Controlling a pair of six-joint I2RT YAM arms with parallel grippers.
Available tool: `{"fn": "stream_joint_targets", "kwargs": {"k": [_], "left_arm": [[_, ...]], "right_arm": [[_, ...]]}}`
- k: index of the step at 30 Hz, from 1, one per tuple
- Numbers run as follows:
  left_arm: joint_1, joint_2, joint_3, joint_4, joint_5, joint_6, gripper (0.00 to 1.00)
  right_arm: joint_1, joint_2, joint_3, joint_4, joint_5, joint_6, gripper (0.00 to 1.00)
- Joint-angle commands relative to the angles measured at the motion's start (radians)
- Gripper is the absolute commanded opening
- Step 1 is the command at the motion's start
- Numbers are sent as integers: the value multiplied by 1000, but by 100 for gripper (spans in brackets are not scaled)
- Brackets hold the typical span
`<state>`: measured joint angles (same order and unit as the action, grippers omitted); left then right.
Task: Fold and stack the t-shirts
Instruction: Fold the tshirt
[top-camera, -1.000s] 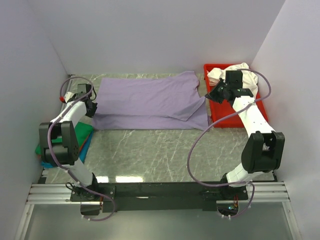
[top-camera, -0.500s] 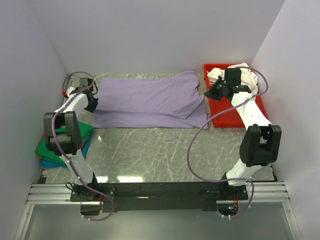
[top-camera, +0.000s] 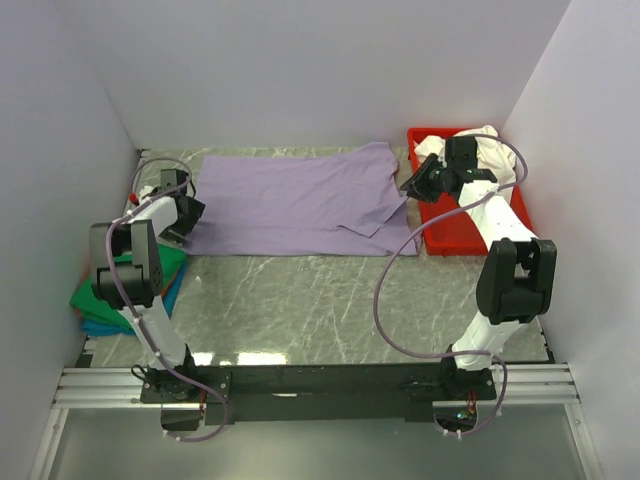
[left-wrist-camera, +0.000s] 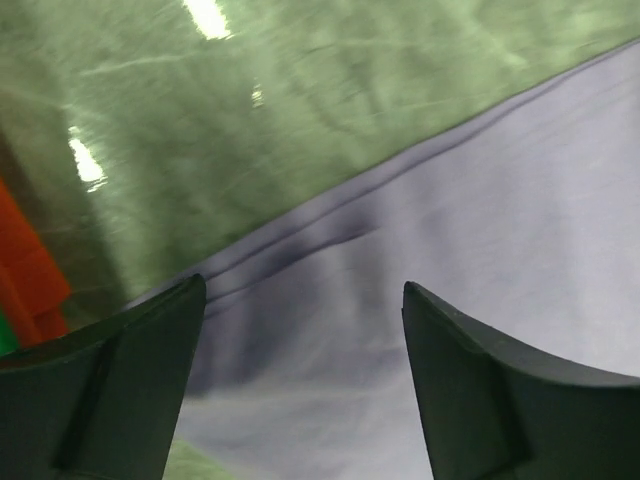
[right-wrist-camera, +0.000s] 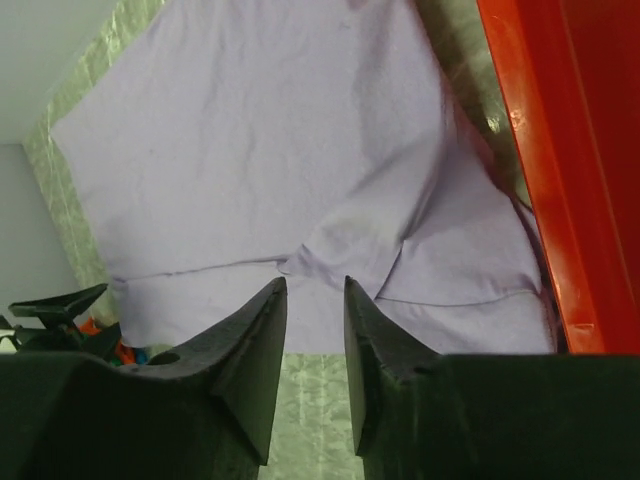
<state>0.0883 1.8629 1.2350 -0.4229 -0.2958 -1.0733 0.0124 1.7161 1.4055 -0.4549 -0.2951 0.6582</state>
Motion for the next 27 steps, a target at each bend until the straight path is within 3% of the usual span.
{"fn": "stream_joint_targets", "kwargs": {"k": [1,5,18,27], "left_arm": [[5,-76,-25,67,24,27,85],[8,-123,-64,21,-26,-17,86],[105,-298,-328,81,-54,-100,88],[134,-392,-399,65,-92,-108,88]], "right_arm": [[-8,8,49,45,-30,-32,38],[1,-6,40,38,-13,-43,39],[57,-75,-57,59,-7,-57,39],[67,-92,-111,78,-3,-61,39]]}}
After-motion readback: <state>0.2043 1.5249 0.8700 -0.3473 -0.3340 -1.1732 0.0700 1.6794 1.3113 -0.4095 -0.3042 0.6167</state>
